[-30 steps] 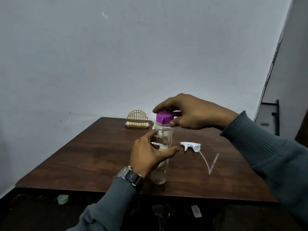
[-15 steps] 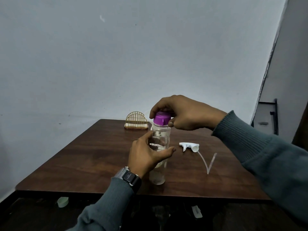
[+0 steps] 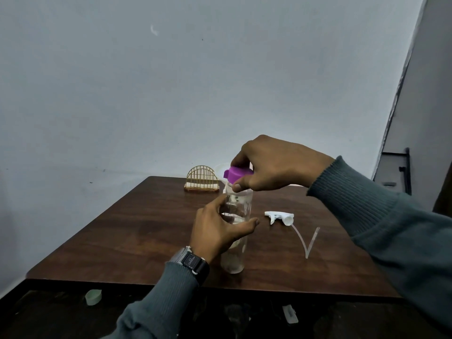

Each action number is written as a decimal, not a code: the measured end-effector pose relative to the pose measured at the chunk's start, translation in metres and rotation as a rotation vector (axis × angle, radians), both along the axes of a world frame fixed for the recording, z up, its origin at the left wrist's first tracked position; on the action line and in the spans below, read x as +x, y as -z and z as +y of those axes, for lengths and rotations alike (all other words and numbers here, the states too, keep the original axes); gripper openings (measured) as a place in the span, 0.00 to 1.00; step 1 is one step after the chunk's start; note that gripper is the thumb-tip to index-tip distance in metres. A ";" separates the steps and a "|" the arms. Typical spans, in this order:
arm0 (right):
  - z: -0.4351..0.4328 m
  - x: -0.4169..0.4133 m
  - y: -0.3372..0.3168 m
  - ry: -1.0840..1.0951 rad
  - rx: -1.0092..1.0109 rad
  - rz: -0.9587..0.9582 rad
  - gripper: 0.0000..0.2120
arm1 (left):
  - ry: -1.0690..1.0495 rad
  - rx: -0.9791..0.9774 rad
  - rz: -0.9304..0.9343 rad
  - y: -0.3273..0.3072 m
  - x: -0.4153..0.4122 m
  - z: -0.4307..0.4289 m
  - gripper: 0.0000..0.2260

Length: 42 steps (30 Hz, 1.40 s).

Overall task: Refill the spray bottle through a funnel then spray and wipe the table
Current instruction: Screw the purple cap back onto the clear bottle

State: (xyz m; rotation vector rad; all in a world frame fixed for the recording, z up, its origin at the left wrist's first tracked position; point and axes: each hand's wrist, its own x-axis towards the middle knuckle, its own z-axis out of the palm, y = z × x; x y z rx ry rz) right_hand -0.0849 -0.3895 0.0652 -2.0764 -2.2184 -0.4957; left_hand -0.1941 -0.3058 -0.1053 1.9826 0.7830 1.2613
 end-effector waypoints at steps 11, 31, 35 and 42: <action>-0.003 -0.004 -0.006 -0.027 -0.045 0.041 0.19 | 0.011 -0.018 -0.010 0.000 0.000 0.000 0.24; -0.013 -0.005 0.008 -0.123 0.028 0.185 0.14 | 0.013 -0.034 -0.027 0.001 0.000 -0.002 0.22; -0.012 -0.004 0.009 -0.109 -0.017 0.210 0.16 | 0.023 -0.033 -0.045 0.001 0.001 -0.002 0.23; -0.006 -0.002 0.011 0.066 0.111 0.032 0.40 | 0.015 -0.017 -0.044 0.001 0.000 -0.002 0.24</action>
